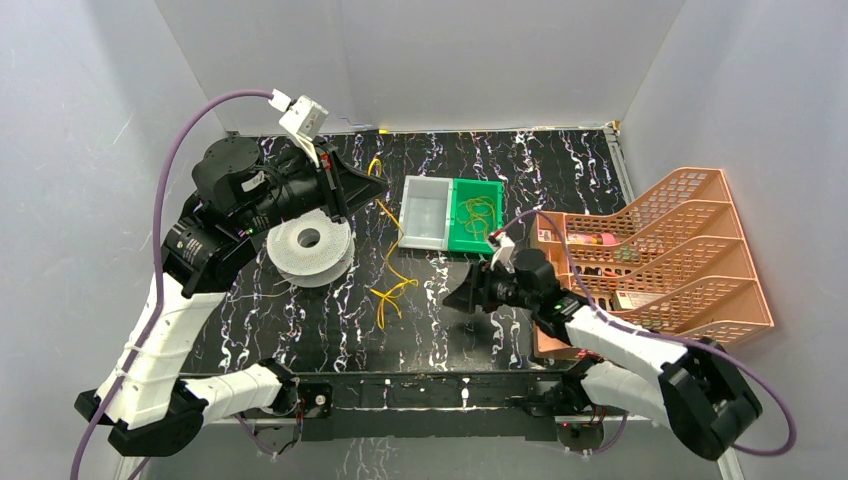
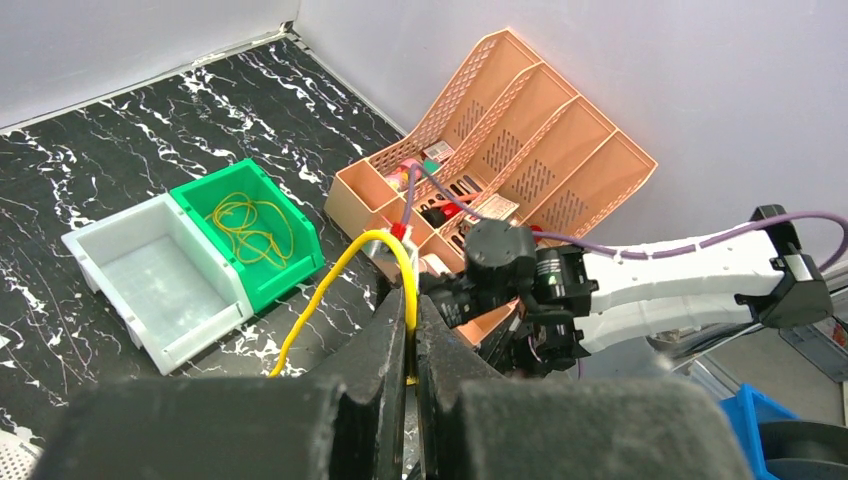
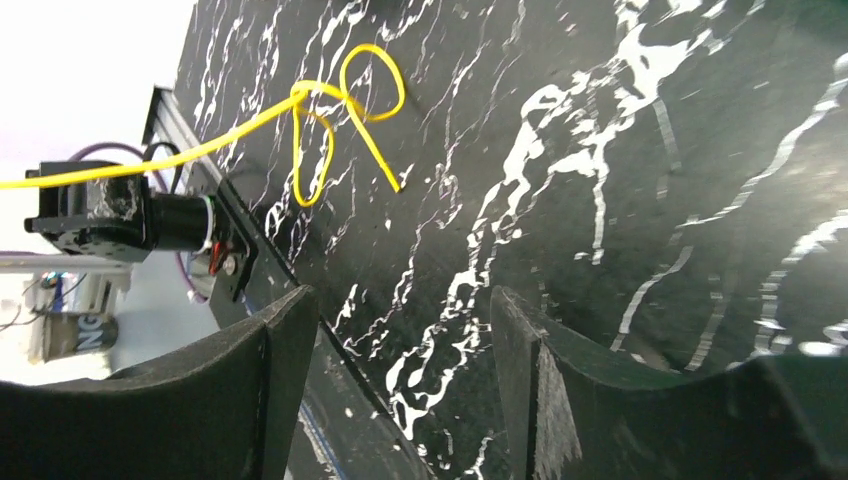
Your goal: Wrap the cables
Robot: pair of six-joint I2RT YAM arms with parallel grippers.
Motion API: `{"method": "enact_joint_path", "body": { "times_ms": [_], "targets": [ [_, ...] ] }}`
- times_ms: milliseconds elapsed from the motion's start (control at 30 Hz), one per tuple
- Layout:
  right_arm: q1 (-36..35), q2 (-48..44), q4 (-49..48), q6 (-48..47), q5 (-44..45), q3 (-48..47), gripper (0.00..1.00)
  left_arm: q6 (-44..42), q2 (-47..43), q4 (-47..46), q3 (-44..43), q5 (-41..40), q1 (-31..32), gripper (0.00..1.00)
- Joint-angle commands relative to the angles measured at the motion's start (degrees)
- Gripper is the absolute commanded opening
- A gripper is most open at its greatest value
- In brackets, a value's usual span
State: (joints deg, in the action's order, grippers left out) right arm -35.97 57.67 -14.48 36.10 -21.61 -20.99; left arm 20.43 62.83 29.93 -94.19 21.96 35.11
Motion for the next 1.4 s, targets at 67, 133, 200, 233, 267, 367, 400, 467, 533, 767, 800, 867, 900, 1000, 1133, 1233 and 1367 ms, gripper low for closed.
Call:
{"method": "enact_joint_path", "body": {
  "times_ms": [67,133,200,233,267,367,400,467,533,767,800,867,900,1000,1133,1233,1367],
  "targets": [
    [-8.89,10.86,-15.58,6.02,5.06,-1.06,0.69,0.38,-0.36,-1.62,-0.14,1.16,0.31,0.0],
    [-11.23,14.77,-17.62,6.04,6.14,-2.36,0.69,0.4,-0.44,-1.64,-0.03,1.12,0.31,0.0],
    [-13.16,18.1,-19.7,6.0,7.46,-3.53,0.68,0.4,-0.5,-1.57,-0.04,0.99,0.31,0.0],
    [-13.92,19.81,-20.97,5.96,8.27,-3.95,0.68,0.36,-0.49,-1.43,-0.12,0.94,0.31,0.0],
    [-14.62,21.43,-22.15,5.93,8.89,-4.42,0.68,0.32,-0.51,-1.42,-0.19,0.98,0.31,0.0],
    [-16.49,26.65,-25.15,4.99,9.86,-6.82,0.67,0.27,-0.53,-1.29,-0.38,0.98,0.31,0.0],
    [-17.12,28.15,-25.61,4.61,10.13,-7.45,0.67,0.23,-0.55,-1.28,-0.36,0.96,0.31,0.0],
    [-18.17,30.76,-26.97,3.94,10.71,-9.27,0.66,0.12,-0.68,-1.13,-0.38,0.85,0.31,0.0],
    [-18.79,33.04,-28.67,3.65,11.74,-10.02,0.66,0.06,-0.71,-0.98,-0.38,0.86,0.31,0.0],
    [-19.47,38.56,-36.13,3.52,13.92,-10.47,0.63,-0.3,-1.36,-0.67,-0.38,0.57,0.31,0.0],
    [-19.56,39.36,-37.39,3.54,13.87,-10.55,0.62,-0.34,-1.45,-0.66,-0.42,0.5,0.31,0.0],
    [-19.84,40.79,-39.12,3.47,14.05,-10.65,0.62,-0.45,-1.44,-0.51,-0.61,0.45,0.31,0.0],
    [-19.89,41.51,-39.92,3.52,14.08,-10.65,0.62,-0.58,-1.45,-0.46,-0.71,0.41,0.31,0.0],
    [-20.22,44.68,-42.11,3.58,13.2,-11.02,0.58,-0.65,-1.55,-0.25,-0.81,0.28,0.31,0.0],
    [-20.71,46.96,-43.79,4.16,13.55,-11.25,0.58,-0.81,-1.57,-0.05,-0.91,0.11,0.31,0.0],
    [-21.1,49.09,-44.76,4.57,14.15,-11.86,0.56,-0.83,-1.51,-0.05,-0.91,0.02,0.31,0.0],
    [-21.31,51.43,-45.34,4.67,14.31,-12.8,0.54,-0.74,-1.57,0.1,-0.91,-0.13,0.31,0.0]
  ]
}}
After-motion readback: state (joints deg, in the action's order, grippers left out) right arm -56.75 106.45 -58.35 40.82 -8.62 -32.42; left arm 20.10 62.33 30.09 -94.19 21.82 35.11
